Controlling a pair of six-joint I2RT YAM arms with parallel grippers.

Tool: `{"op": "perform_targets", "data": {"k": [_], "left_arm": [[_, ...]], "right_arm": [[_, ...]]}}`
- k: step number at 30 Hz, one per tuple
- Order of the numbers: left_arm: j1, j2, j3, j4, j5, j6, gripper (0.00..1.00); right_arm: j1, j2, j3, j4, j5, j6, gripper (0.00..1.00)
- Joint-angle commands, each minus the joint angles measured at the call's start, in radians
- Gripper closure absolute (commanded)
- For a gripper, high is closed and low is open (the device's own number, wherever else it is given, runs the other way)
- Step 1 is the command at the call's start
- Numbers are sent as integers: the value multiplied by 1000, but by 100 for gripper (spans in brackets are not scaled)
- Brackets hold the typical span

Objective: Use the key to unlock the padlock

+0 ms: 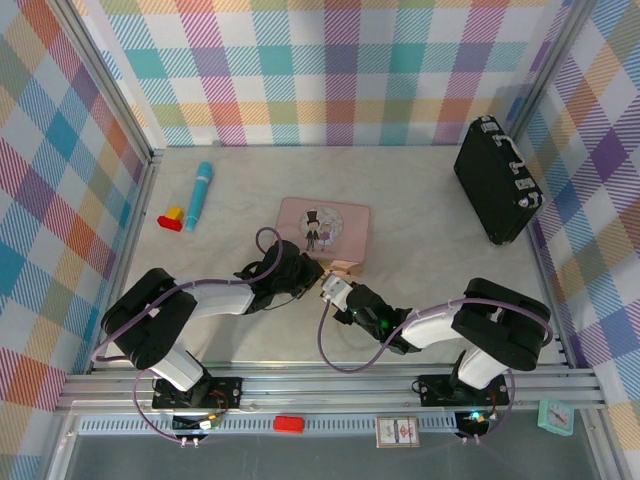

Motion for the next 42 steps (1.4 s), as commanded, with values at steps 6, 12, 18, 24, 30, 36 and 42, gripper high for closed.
{"op": "perform_targets", "data": {"k": [6, 12, 18, 24, 30, 36, 42], "left_arm": [[2, 10, -22, 12, 40, -20, 100], [-4, 18, -17, 23, 43, -19, 100], [-8, 28, -11, 26, 46, -16, 100], [-8, 40, -7, 32, 47, -7, 100], [-8, 48, 1, 37, 55, 1, 90], [-8, 34, -5, 26, 45, 10, 73], [-7, -3, -21, -2, 17, 28, 58]], "right_arm": [[6, 0, 45, 1, -7, 81, 91], [0, -29, 69, -56, -54, 153, 93], [-59, -93, 57, -94, -194, 348, 95], [-96, -154, 69, -204, -331, 495, 97], [-129, -164, 93, -303, -419, 613, 98], [-132, -153, 83, -312, -423, 668, 98], [-133, -153, 82, -321, -419, 723, 99]]}}
